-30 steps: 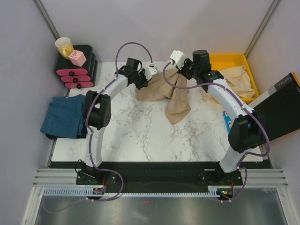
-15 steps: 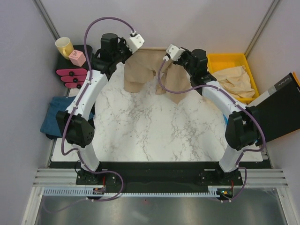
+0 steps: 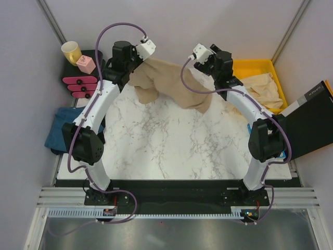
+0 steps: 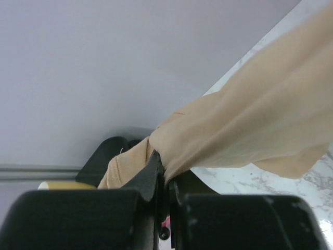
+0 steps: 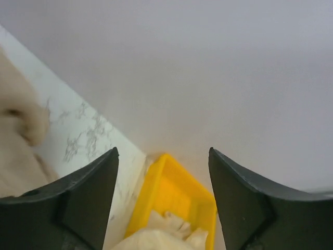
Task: Fold and stack the t-shirts
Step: Flatten the tshirt out
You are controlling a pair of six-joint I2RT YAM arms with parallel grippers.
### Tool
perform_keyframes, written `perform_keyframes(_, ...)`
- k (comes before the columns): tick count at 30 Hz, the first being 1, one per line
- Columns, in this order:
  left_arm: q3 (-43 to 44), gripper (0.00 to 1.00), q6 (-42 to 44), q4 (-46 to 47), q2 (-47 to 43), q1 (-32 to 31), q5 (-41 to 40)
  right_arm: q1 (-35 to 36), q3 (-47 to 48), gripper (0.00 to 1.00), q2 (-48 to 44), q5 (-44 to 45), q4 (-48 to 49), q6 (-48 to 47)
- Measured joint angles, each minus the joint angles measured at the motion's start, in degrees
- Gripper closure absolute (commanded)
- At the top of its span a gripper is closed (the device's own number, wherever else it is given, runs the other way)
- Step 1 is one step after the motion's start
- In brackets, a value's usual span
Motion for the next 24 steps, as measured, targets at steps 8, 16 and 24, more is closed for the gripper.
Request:
perform_keyframes(8, -2.2, 0.98, 0.1, 0.7, -1.9, 1.0, -3.1, -11.2, 6.6, 0.32, 2.8, -2.3, -21.4, 10.2)
perform_keyframes(16, -3.5, 0.98, 0.1, 1.2, -2.1, -1.3, -3.1, -14.0, 5.6, 0.26, 9.0, -2.2, -32.7, 10.5)
perform_keyframes(24, -4.1, 0.98, 0.1, 1.1, -2.3, -2.4, -3.1, -13.6, 5.1, 0.20, 10.6, -0.7, -35.7, 7.6)
